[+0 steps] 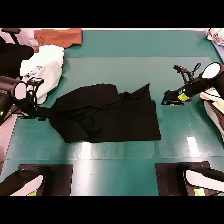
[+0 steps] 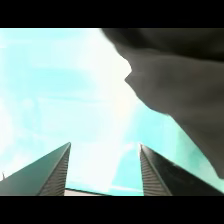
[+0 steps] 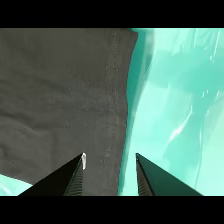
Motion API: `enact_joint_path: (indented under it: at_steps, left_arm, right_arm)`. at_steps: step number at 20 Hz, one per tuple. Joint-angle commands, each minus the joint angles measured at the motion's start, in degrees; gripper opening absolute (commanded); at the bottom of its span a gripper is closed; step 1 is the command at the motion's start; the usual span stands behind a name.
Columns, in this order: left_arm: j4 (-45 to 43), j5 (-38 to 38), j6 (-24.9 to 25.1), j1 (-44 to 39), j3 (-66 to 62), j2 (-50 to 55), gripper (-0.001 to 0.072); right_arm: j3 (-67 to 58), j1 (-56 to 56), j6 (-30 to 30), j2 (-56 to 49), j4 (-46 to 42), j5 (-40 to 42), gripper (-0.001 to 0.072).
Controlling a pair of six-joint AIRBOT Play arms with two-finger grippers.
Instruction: Fold the shirts.
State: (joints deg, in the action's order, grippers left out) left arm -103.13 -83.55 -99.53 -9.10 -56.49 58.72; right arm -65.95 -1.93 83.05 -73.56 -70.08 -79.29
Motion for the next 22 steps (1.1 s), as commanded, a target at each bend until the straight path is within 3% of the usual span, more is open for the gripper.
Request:
enact_joint_path:
  at_steps: [1,4,7,12,14,18,22]
  left_arm:
    - [3.13,1.16,1.95,3.80,1.73,-1.05,0.0510]
    - [19.45,1.62,5.57,8.31,1.84,-2.12,0.0510]
    - [25.92,8.85,5.51,10.91,2.34,-0.87,0.0510]
    - [40.98,14.56,5.49,10.34,2.29,5.07,0.0507]
    - [39.52,16.31,5.07,7.78,1.73,5.46,0.0507]
    - [31.98,8.96,2.01,5.29,0.02,8.83,0.0509]
    - [29.22,11.45,0.92,3.34,-2.45,9.16,0.0508]
  right_arm:
    - [0.00,-0.04,0.04,0.00,-0.50,-1.14,0.0380]
    - [-0.02,-0.04,0.02,0.00,-0.48,-1.33,0.0380]
    - [-0.02,-0.04,-0.02,0.04,-0.50,-1.77,0.0380]
    - [-0.02,-0.04,-0.68,0.02,-0.48,-1.70,0.0380]
    - [-0.02,-0.04,-1.16,0.02,-0.55,-1.68,0.0380]
    - [-0.02,-0.04,-1.75,0.02,-0.57,-1.20,0.0380]
    - [-0.02,-0.04,-2.56,0.02,-0.57,-1.03,0.0380]
